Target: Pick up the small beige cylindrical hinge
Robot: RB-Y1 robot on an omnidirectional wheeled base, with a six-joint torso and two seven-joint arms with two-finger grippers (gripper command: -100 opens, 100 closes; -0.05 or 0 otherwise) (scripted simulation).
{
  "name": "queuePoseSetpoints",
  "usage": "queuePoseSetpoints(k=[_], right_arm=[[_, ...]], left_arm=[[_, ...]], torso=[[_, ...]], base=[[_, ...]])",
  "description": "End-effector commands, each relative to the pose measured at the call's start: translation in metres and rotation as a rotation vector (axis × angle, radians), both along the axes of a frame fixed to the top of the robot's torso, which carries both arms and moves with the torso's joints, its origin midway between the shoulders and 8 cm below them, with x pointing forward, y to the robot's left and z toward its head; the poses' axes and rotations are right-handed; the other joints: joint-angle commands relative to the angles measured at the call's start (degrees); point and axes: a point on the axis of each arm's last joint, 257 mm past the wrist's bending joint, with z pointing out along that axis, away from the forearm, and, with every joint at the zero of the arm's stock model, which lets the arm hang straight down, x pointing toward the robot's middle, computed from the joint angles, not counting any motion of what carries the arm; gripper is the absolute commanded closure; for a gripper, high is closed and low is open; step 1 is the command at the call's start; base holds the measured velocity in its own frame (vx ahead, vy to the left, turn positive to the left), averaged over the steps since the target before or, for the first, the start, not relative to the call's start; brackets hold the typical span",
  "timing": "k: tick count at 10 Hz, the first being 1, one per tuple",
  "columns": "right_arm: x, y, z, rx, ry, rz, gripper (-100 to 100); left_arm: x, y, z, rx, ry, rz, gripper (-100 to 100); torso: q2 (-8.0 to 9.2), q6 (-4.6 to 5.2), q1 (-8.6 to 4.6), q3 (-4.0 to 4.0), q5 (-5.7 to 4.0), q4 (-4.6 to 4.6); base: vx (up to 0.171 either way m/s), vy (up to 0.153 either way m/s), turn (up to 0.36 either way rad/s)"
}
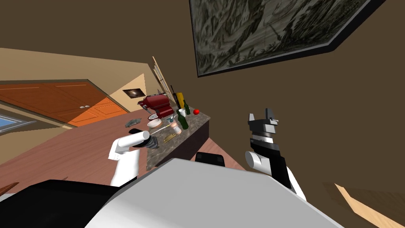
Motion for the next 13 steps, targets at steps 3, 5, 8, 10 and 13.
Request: queuePoseSetpoints(k=[3,5,8,10,13], right_arm=[[0.000,0.000,0.000,0.000,0.000,0.000,0],[0.000,0.000,0.000,0.000,0.000,0.000,0],[0.000,0.000,0.000,0.000,0.000,0.000,0],[0.000,0.000,0.000,0.000,0.000,0.000,0],[0.000,0.000,0.000,0.000,0.000,0.000,0]], left_arm=[[-0.014,-0.014,-0.003,-0.076,0.042,0.040,-100],[-0.019,-0.020,-0.005,-0.108,0.060,0.057,-100],[-0.020,-0.022,-0.005,-0.115,0.065,0.060,0],[-0.015,-0.020,-0.020,-0.116,0.062,0.058,-100],[-0.014,-0.019,-0.026,-0.117,0.063,0.057,-100]], torso=[[0.13,-0.01,0.15,0.07,0.03,0.02],[0.12,-0.01,0.12,0.06,0.02,0.02],[0.36,-0.02,0.28,0.19,0.05,0.06],[0.60,-0.03,0.38,0.33,0.08,0.12],[0.67,-0.03,0.42,0.38,0.09,0.14]], base=[[0.130,-0.055,-0.020],[0.126,-0.074,-0.020],[0.060,-0.024,-0.003],[-0.004,0.003,0.004],[-0.005,0.005,0.004]])
